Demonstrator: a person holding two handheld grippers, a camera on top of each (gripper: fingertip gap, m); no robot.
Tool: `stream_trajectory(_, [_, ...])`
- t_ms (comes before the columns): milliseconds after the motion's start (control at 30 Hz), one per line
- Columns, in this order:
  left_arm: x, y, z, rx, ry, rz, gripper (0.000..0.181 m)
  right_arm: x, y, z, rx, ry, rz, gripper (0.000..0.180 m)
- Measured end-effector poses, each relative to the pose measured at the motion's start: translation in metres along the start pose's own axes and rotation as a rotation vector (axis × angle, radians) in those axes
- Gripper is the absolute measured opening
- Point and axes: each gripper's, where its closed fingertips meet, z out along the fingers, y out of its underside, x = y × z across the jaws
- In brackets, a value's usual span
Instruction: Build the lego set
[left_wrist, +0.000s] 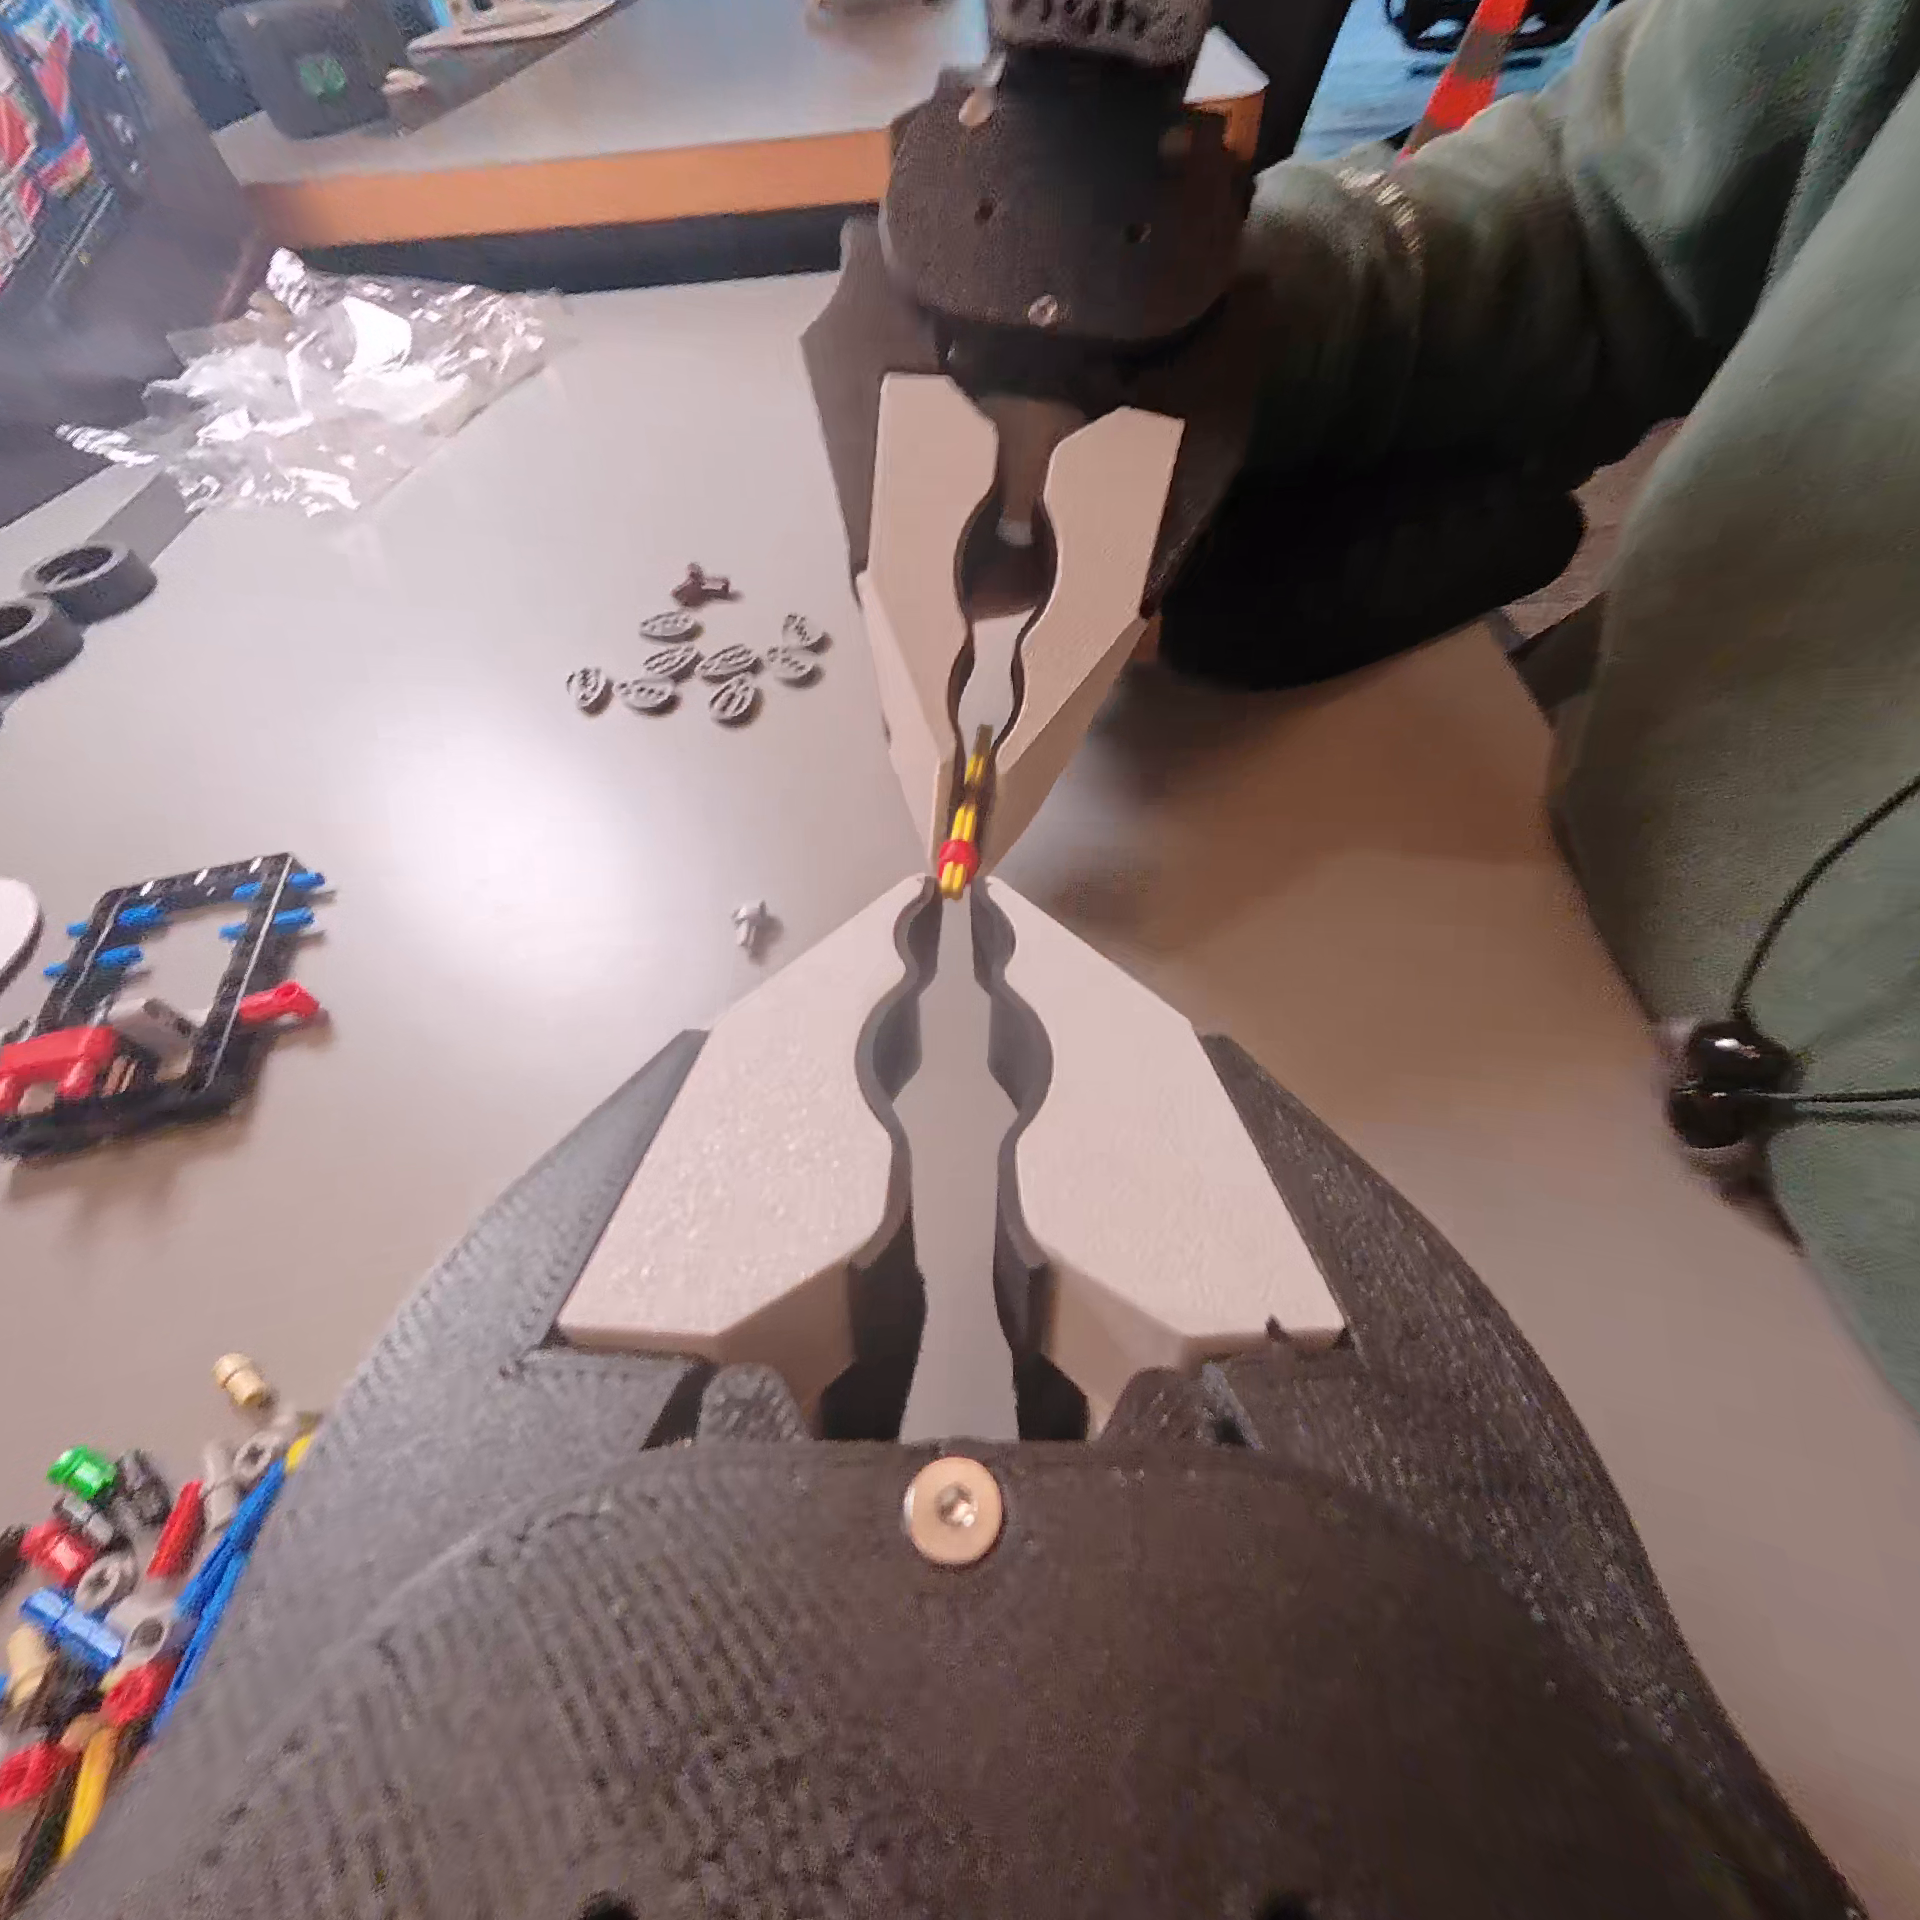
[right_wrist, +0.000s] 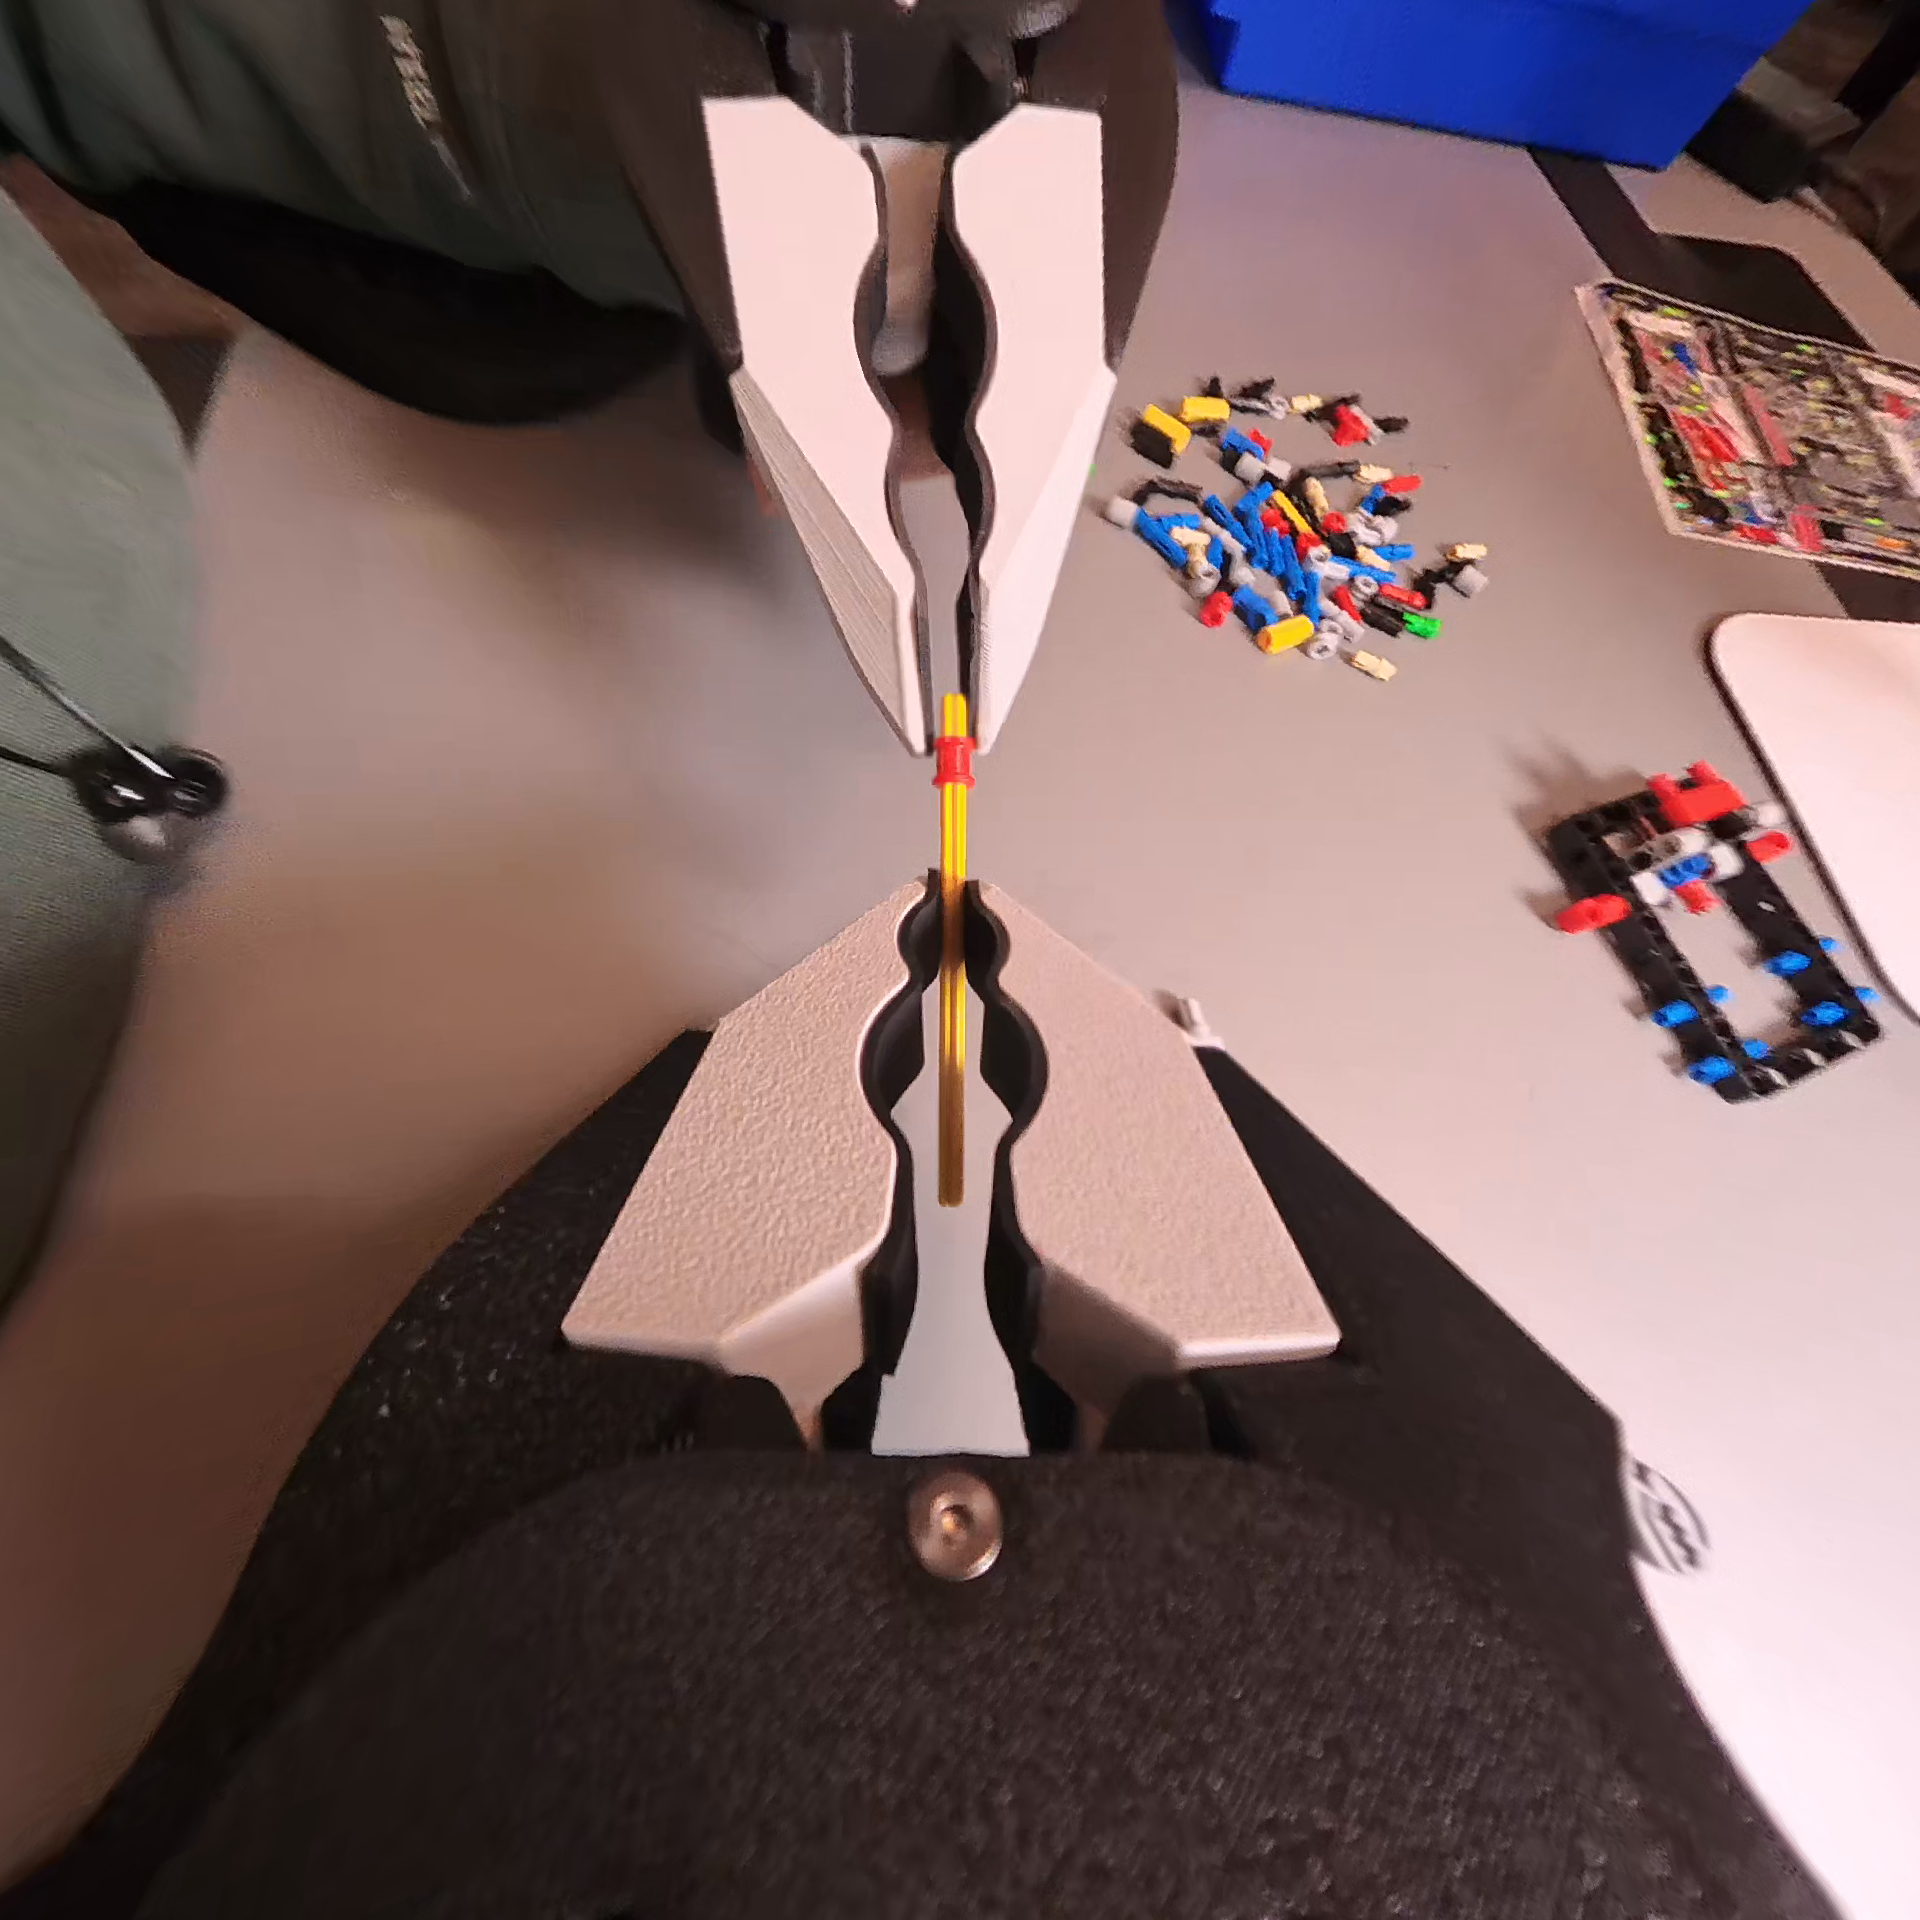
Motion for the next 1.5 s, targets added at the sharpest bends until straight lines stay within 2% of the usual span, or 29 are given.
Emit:
stream_trajectory(200, [-0.012, 0.001, -0.004, 0.023, -0.049, -0.032, 0.0, 0.014, 0.009, -0.004, -0.075, 0.106, -0.09, 0.001])
stream_trajectory(367, [-0.016, 0.006, 0.002, -0.006, -0.058, -0.091, 0.027, 0.02, 0.017, 0.0, -0.156, 0.172, -0.189, 0.001])
stream_trajectory(433, [-0.014, 0.011, 0.009, -0.038, -0.054, -0.096, 0.023, 0.016, 0.016, 0.005, -0.17, 0.164, -0.222, 0.001])
stream_trajectory(500, [-0.011, 0.016, 0.013, -0.082, -0.051, -0.079, 0.006, 0.013, 0.015, 0.007, -0.177, 0.165, -0.249, 0.001])
stream_trajectory(600, [-0.009, 0.016, 0.013, -0.091, -0.049, -0.065, 0.006, 0.013, 0.014, 0.006, -0.168, 0.166, -0.253, 0.001])
stream_trajectory(767, [-0.015, -0.006, 0.001, 0.037, -0.053, -0.104, 0.006, 0.022, -0.011, -0.005, 0.006, 0.196, -0.183, 0.004])
stream_trajectory(933, [-0.029, -0.034, -0.028, 0.293, -0.041, -0.205, 0.005, 0.038, -0.035, -0.031, 0.294, 0.135, 0.065, 0.032])
stream_trajectory(1033, [-0.03, -0.045, -0.038, 0.386, -0.013, -0.235, 0.005, 0.043, -0.041, -0.039, 0.406, 0.096, 0.168, 0.036])
stream_trajectory(1267, [-0.018, -0.046, -0.032, 0.379, 0.026, -0.199, 0.005, 0.036, -0.053, -0.045, 0.534, -0.021, 0.3, 0.024])
stream_trajectory(1400, [-0.014, -0.047, -0.029, 0.358, 0.012, -0.158, 0.005, 0.026, -0.059, -0.048, 0.561, -0.087, 0.297, 0.003])
stream_trajectory(1500, [-0.012, -0.052, -0.031, 0.361, -0.012, -0.119, 0.006, 0.019, -0.064, -0.053, 0.597, -0.136, 0.298, 0.0])
